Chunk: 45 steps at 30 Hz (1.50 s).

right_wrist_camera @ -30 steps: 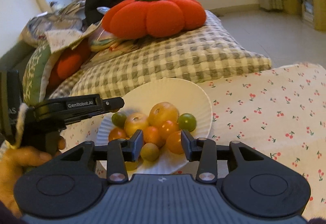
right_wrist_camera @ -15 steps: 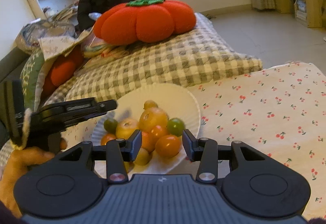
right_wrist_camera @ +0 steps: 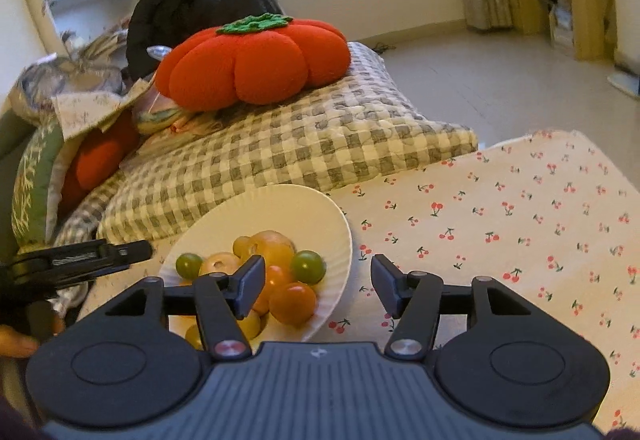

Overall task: Organize fruits
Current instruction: 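Lower both fruits onto the plate and open both tools, then withdraw both open tools toward the last two fruits on the sheet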

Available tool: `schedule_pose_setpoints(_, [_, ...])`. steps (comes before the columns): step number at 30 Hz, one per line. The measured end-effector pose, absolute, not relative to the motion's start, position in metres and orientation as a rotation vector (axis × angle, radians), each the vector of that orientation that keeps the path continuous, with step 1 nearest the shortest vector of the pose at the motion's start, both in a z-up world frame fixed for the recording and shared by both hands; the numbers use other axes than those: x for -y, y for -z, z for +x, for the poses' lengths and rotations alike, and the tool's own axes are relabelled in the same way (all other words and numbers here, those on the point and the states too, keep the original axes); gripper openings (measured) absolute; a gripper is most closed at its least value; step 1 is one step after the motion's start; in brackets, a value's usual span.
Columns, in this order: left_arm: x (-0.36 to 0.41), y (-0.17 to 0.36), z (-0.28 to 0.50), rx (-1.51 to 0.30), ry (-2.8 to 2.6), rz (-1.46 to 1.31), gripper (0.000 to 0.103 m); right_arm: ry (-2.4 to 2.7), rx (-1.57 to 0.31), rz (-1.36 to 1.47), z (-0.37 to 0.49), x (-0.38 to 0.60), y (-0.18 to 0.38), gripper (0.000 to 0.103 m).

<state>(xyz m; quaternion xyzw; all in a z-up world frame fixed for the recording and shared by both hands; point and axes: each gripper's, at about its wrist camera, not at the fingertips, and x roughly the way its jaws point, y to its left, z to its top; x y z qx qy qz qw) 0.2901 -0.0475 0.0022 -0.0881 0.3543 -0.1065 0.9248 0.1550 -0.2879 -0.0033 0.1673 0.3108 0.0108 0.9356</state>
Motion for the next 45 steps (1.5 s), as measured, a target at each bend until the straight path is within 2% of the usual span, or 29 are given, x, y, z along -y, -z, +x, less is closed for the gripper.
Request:
schedule_pose_setpoints(10, [0.011,0.000,0.239,-0.787,0.122,-0.246,0.040,-0.112,-0.632,0.253,0.147,0.255,-0.005,0.063])
schedule_pose_setpoints(14, [0.016,-0.006,0.206,-0.783,0.080,-0.172,0.049,-0.167,-0.638,0.202,0.140,0.235,-0.008,0.066])
schedule_pose_setpoints(20, [0.005,-0.015,0.161,-0.767,0.061,-0.219,0.062,-0.255,-0.659,0.102,0.124,0.201,-0.008,0.073])
schedule_pose_setpoints(30, [-0.013,-0.010,0.138,-0.807,-0.002,-0.234,0.064,-0.328,-0.667,0.004,0.104,0.167,-0.010,0.088])
schedule_pose_setpoints(33, [-0.013,-0.010,0.134,-0.801,-0.009,-0.216,0.072,-0.331,-0.684,0.000,0.105,0.162,-0.006,0.092])
schedule_pose_setpoints(45, [-0.017,0.005,0.134,-0.822,-0.031,-0.104,0.075,-0.323,-0.746,-0.050,0.115,0.140,0.015,0.092])
